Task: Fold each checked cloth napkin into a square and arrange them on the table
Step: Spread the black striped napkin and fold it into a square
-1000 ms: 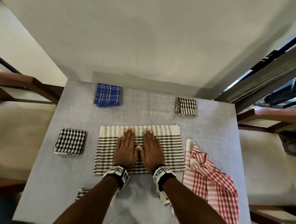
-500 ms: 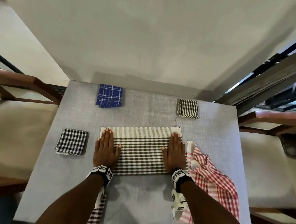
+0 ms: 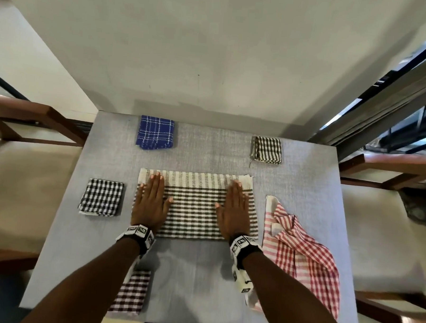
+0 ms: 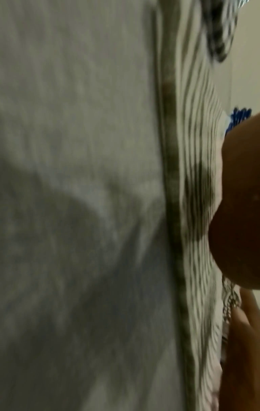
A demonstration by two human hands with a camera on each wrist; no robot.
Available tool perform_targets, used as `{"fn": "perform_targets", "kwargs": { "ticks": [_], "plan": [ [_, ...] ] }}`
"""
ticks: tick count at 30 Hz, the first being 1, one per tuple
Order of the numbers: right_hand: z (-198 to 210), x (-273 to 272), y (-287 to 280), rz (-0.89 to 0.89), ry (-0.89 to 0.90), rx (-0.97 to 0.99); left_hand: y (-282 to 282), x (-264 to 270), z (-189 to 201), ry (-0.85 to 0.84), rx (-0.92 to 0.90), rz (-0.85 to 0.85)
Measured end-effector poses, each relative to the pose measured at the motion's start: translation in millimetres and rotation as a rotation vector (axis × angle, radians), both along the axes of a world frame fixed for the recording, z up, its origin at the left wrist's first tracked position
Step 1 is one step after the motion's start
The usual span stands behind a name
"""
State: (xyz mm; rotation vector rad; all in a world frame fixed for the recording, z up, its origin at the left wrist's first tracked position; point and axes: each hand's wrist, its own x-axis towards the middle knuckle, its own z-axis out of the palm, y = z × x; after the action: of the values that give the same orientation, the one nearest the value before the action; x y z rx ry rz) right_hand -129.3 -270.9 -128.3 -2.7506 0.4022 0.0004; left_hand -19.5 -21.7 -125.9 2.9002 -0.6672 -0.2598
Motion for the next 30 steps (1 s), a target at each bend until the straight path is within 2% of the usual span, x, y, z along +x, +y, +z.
{"fn": "perform_targets", "kwargs": {
  "ticks": [3,6,11,14,17,20,23,27,30],
  "plan": [
    [1,9,29,0.156,0.007,0.043,-40,-28,1,0.033,-0.024,-0.116],
    [-7,4,46,0.114,0.081,0.039,-51,-43,-4,0.074,-0.03,-0.004],
    [-8,-26,-4,-0.029,0.075,-0.009,-21,-40,-7,0.051,-0.001,-0.002],
    [-3,-36,-27,0.014,0.094,-0.026,-19,-37,-6,0.061,0.006,0.031],
    [-2,-35,-25,0.022,0.113,0.01,-20,-38,-4,0.088,0.027,0.027],
    [13,-37,-20,-0.145,0.054,0.039,-30,-36,10,0.078,0.025,0.041],
    [30,-46,-19,-0.371,0.039,-0.034,-64,-37,34,0.096,-0.117,0.012],
    [42,-48,-18,-0.568,0.199,0.051,-112,-32,52,0.259,-0.361,-0.06],
    [47,-54,-19,-0.635,0.313,0.112,-141,-20,64,0.364,-0.341,-0.22]
  ]
}}
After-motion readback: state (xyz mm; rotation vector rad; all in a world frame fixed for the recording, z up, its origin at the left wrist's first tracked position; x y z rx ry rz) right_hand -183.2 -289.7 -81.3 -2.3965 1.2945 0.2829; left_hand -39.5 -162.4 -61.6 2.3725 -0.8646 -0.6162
